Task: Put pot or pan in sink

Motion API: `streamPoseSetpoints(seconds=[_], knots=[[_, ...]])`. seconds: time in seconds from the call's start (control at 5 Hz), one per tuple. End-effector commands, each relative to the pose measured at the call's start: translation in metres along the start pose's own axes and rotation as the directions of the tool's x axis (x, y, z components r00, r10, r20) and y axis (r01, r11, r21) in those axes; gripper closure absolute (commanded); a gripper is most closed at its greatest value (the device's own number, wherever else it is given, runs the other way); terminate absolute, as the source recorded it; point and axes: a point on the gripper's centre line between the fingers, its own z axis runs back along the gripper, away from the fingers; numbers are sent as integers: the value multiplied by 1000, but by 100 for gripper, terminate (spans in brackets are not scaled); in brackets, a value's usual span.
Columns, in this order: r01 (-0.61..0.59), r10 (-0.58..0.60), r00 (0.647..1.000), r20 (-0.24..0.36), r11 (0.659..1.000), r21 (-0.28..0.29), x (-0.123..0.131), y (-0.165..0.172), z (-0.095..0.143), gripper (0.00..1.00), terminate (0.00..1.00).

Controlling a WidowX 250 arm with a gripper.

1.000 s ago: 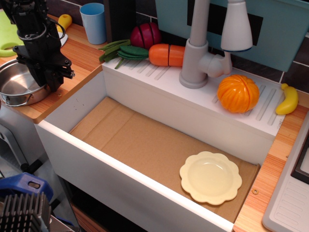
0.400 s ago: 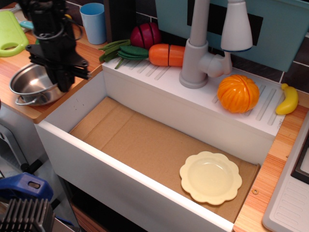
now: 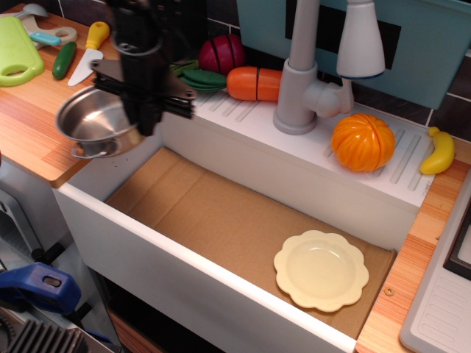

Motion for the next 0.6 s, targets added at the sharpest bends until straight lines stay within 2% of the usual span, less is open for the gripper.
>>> streamPoseSetpoints(seconds=[0.0,0.2,0.4], knots=[[-62,66,995,76,997,-54,5,-24,1,100,0],[-116,122,991,58,989,-96,-1,-31,-10,100,0],[-157,167,984,66,978,-134,-7,-40,-20,0,0]])
